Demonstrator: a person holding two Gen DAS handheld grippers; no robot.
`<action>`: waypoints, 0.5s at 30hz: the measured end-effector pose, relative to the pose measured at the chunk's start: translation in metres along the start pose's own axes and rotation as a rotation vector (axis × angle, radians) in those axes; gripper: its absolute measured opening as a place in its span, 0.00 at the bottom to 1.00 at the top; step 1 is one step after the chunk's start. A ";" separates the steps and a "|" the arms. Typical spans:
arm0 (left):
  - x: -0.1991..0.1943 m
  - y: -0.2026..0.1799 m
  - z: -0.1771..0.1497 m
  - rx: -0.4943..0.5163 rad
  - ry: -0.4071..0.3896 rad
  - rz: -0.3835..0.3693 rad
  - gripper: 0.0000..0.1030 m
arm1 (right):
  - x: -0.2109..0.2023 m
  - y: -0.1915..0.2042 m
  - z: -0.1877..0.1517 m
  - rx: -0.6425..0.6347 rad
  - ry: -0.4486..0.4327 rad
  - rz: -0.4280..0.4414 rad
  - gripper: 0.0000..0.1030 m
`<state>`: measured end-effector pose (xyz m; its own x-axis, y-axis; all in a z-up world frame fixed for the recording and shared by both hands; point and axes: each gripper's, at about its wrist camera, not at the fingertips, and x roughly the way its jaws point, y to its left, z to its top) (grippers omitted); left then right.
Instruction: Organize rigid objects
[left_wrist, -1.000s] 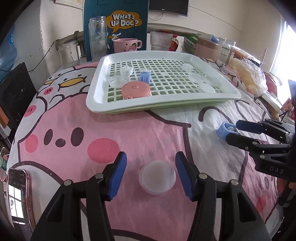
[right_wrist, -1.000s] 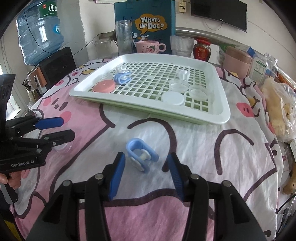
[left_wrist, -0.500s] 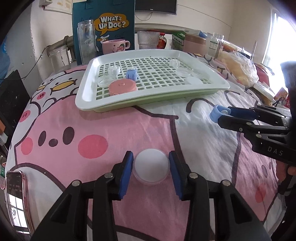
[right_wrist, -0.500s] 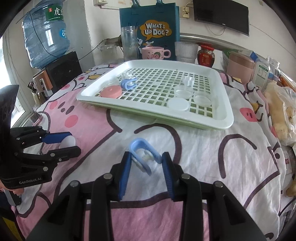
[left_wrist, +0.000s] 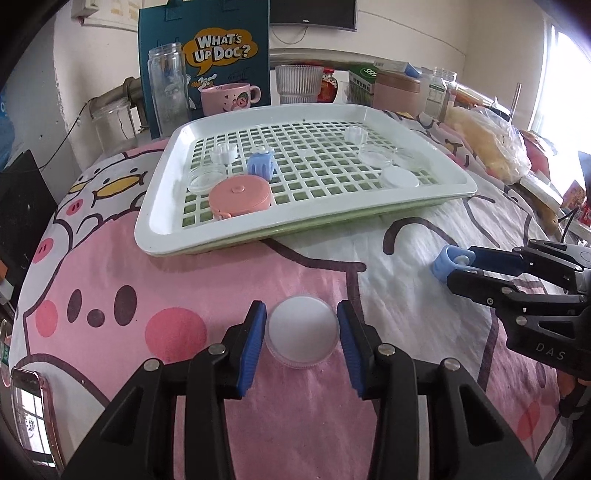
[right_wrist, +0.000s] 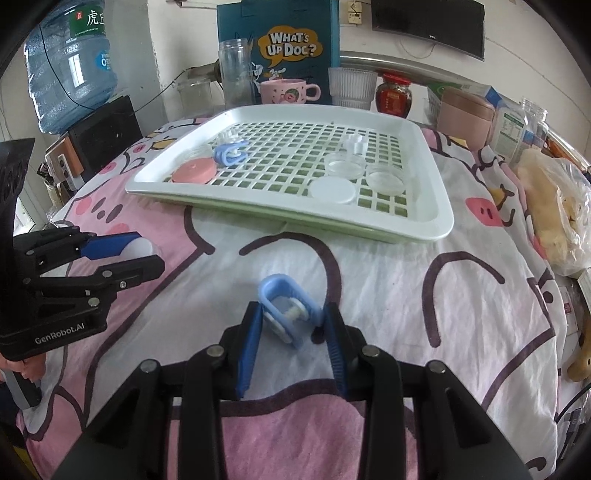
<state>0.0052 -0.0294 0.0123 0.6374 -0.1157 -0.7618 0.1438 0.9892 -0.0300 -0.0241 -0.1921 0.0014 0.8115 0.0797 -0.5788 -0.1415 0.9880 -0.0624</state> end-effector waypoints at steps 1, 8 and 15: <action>0.003 0.001 0.000 -0.007 0.013 0.000 0.38 | 0.001 0.001 0.000 -0.002 0.004 -0.003 0.33; 0.003 -0.003 -0.002 0.012 0.014 0.022 0.38 | 0.004 0.002 -0.001 -0.011 0.022 -0.009 0.33; 0.002 -0.004 -0.002 0.018 0.015 0.029 0.38 | 0.004 0.002 -0.001 -0.013 0.022 -0.009 0.33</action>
<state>0.0044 -0.0334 0.0091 0.6298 -0.0854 -0.7721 0.1390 0.9903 0.0039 -0.0219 -0.1900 -0.0023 0.8001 0.0673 -0.5961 -0.1413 0.9869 -0.0783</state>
